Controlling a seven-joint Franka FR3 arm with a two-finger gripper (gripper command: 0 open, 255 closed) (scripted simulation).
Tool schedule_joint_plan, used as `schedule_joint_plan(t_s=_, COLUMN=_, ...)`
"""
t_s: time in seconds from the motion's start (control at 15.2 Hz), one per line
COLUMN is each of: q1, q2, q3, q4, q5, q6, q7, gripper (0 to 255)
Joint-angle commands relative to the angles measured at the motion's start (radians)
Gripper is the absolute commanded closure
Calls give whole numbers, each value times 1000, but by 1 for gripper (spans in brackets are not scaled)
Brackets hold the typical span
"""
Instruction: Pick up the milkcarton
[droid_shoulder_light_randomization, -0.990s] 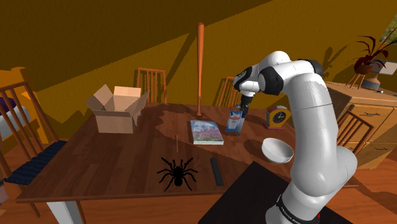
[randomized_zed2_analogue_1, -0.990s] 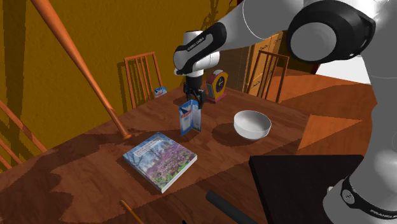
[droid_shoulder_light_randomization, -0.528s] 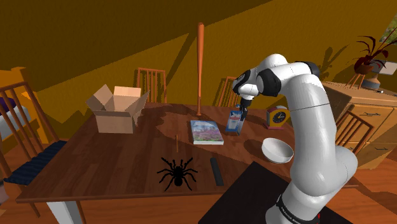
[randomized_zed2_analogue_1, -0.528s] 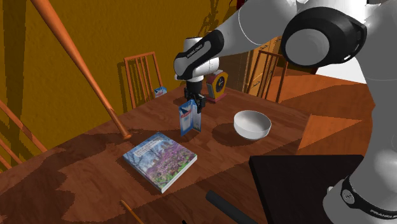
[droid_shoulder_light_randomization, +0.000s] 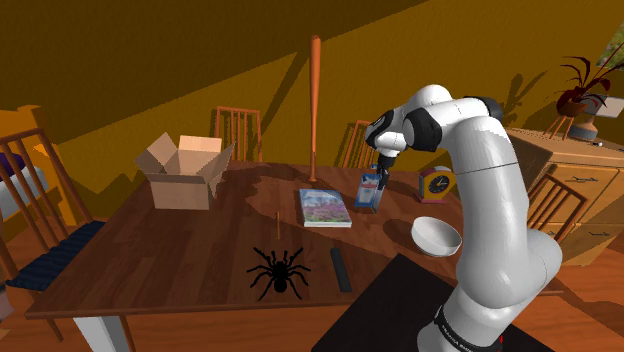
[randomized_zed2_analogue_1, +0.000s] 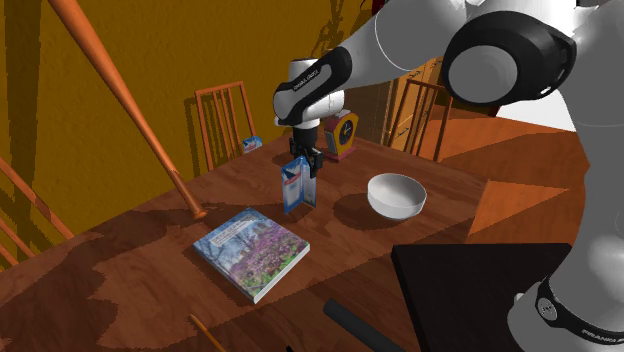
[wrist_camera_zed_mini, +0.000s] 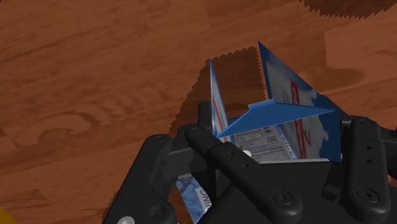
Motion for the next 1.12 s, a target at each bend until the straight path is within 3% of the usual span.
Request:
schedule_joint_plan(t_s=0.0, q1=2, q2=-6, q3=-3, q4=3, q5=-4, q6=-9, q7=4, gripper=255)
schedule_joint_plan(t_s=1.06, q1=25, q2=-100, q3=-44, q4=52, q5=-62, q6=-144, q7=37, gripper=255)
